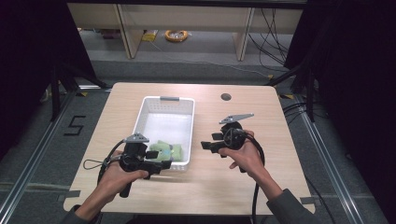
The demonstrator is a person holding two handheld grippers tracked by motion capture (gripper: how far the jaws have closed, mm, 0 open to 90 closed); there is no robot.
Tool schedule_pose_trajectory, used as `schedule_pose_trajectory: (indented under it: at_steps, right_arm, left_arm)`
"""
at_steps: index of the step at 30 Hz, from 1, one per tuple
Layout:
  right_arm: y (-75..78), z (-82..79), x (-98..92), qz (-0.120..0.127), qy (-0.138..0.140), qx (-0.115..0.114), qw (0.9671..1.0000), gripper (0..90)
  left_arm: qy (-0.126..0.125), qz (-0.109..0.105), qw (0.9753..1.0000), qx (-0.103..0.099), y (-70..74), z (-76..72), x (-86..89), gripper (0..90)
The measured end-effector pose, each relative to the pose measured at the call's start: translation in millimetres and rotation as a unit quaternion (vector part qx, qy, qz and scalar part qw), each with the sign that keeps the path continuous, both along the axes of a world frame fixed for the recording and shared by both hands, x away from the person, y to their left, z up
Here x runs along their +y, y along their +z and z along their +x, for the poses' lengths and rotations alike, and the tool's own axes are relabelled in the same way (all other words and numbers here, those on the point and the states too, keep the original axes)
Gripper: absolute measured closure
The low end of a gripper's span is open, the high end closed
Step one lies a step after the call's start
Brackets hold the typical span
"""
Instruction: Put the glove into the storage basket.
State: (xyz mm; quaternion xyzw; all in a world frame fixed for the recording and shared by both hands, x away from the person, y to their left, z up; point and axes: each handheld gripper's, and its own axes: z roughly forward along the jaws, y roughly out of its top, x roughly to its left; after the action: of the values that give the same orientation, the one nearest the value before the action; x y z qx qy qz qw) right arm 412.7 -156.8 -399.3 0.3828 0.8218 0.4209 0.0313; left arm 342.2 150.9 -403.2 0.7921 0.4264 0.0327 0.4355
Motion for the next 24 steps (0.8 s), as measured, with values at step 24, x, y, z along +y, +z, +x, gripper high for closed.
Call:
schedule_pose_trajectory:
  at_steps: [24]
  right_arm:
    - [-14.5,-27.3,-47.2,0.032,-0.024,-0.012,0.9991,36.1]
  left_arm:
    - [-0.028,-0.026,0.9993,-0.002,-37.0,-25.3,-31.3,25.5]
